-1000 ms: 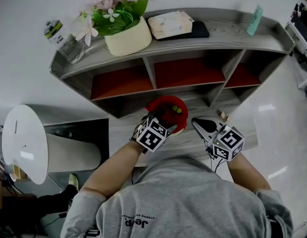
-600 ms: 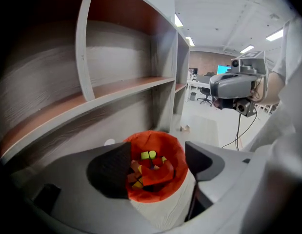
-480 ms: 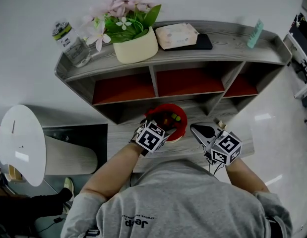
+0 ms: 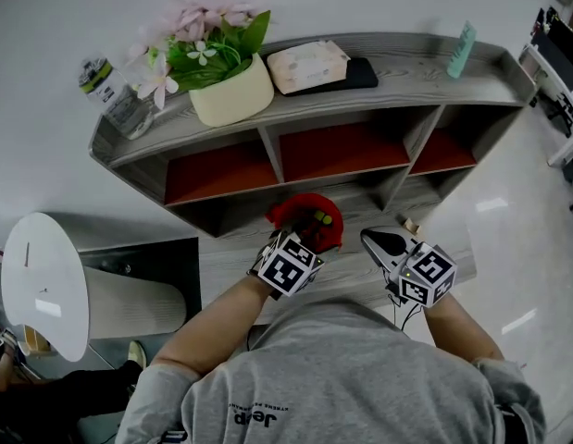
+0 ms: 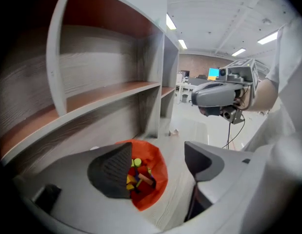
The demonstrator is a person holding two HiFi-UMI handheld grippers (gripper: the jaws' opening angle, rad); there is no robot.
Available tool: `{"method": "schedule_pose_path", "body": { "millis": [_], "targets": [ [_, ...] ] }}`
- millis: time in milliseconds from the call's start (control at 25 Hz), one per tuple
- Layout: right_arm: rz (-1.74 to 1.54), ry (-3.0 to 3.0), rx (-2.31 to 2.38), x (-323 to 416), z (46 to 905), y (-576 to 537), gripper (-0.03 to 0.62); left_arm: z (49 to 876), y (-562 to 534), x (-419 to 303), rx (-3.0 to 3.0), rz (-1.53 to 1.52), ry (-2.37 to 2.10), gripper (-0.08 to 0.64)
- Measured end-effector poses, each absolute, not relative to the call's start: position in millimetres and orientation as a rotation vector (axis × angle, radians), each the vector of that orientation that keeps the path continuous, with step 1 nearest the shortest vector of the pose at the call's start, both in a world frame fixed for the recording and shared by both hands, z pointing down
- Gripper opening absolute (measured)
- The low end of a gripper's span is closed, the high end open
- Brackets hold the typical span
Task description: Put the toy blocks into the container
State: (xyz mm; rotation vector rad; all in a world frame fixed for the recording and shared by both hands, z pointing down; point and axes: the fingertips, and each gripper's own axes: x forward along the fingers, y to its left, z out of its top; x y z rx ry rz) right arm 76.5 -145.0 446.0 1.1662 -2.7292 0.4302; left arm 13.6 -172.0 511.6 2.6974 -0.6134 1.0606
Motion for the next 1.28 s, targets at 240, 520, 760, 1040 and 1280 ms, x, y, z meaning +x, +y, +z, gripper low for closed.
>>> {"method": "schedule_pose_path", "body": {
  "millis": [240,520,760,1040,1280],
  "targets": [
    [0.479,-2.641,1.389,146.4,459.9,-134.6,0.021,524.4,-142.1,97.7,2.748,1.074,-0.378,0.368],
    [0.543,-2.511,1.616,256.3,494.2,-105.6,0.021,597.3,-135.7,208.3,2.685,1.179,-0.275,0.367],
    [0.625,-2.409,1.741,334.8,531.9,-70.1,0.021,666.4,-147.4,286.0,2.629,1.291,-0.298,0.371],
    [0.701,-2.333,1.843,377.9,558.0,-34.4,0.021,741.7,-185.2,319.6,2.476,1.410,-0.476,0.373],
    [0.759,-2.285,1.895,402.7,565.0,-13.4,0.021,762.2,-200.3,331.8,2.372,1.405,-0.623,0.376]
  ]
}}
